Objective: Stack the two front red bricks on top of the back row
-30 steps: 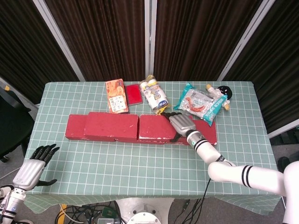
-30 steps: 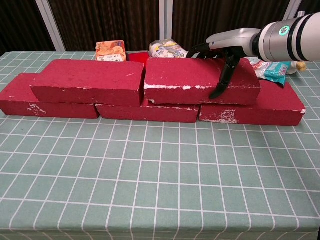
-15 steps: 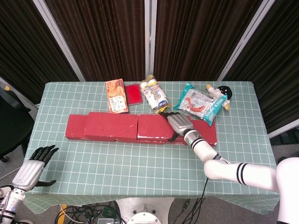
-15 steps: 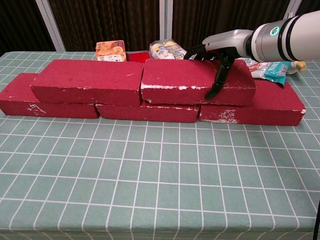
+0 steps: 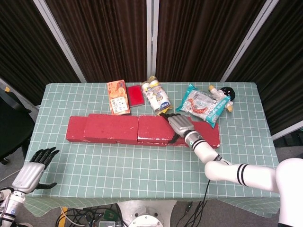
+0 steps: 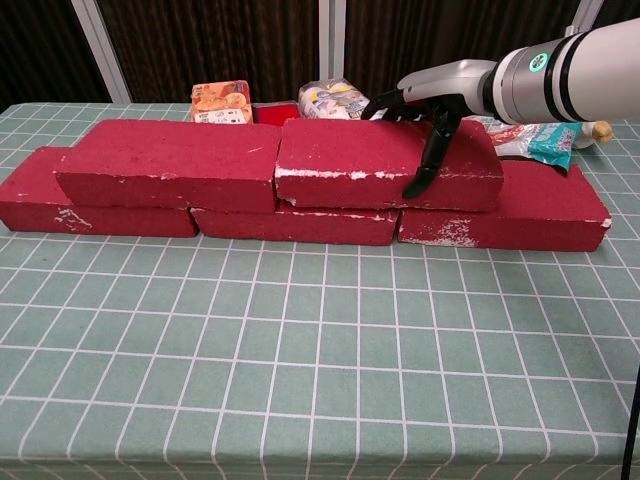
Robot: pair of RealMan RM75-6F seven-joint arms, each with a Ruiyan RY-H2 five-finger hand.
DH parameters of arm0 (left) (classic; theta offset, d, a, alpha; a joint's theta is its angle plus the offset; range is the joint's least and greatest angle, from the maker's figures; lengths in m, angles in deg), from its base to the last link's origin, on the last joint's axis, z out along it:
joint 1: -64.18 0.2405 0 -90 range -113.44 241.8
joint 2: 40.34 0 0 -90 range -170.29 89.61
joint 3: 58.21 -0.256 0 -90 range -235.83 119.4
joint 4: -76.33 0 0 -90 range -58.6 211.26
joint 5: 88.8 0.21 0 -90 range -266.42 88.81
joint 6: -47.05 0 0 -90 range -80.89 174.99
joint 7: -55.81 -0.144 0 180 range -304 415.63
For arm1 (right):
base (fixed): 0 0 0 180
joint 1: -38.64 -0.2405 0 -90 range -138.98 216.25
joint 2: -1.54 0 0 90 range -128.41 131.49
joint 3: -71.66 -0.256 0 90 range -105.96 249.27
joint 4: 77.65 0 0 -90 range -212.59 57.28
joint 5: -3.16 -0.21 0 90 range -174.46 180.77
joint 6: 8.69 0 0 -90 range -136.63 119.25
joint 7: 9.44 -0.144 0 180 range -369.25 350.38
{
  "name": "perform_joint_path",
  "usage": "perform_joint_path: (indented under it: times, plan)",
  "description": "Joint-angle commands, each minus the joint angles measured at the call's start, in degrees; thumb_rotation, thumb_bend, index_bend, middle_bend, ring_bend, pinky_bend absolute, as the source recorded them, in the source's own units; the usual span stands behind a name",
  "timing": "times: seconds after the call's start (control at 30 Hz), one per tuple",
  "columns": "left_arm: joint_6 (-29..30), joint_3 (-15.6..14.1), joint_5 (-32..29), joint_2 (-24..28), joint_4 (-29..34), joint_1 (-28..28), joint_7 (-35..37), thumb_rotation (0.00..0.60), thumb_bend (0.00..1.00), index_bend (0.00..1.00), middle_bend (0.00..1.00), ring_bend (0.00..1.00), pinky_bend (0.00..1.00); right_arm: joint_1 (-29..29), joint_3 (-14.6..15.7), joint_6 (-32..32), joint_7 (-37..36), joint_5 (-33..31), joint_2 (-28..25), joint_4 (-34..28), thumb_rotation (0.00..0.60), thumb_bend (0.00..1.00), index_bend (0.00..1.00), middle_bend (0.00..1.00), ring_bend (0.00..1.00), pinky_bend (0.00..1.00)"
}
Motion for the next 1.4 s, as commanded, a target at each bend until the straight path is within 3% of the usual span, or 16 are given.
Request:
perform_joint_path:
  times: [0.03, 1.4]
  plan:
    - [-0.06, -0.01, 0.05, -0.03, -0.07, -0.03, 0.11, 0.600, 0.04, 0.03, 0.00, 0.00, 0.00, -0.06, 0.12, 0.18, -0.13, 0.12, -0.27, -0.17, 0.600, 0.10, 0.05, 0.17, 0.11, 0.13]
    - [-0.93, 0.03, -0.25, -0.23, -0.97, -0.32, 0.71, 0.600, 0.04, 0.03, 0.00, 0.00, 0.00, -1.11, 0.94, -0.36, -2.91, 0.79, 1.43, 1.81, 0.600, 0.10, 0.03, 0.16, 0.10, 0.12]
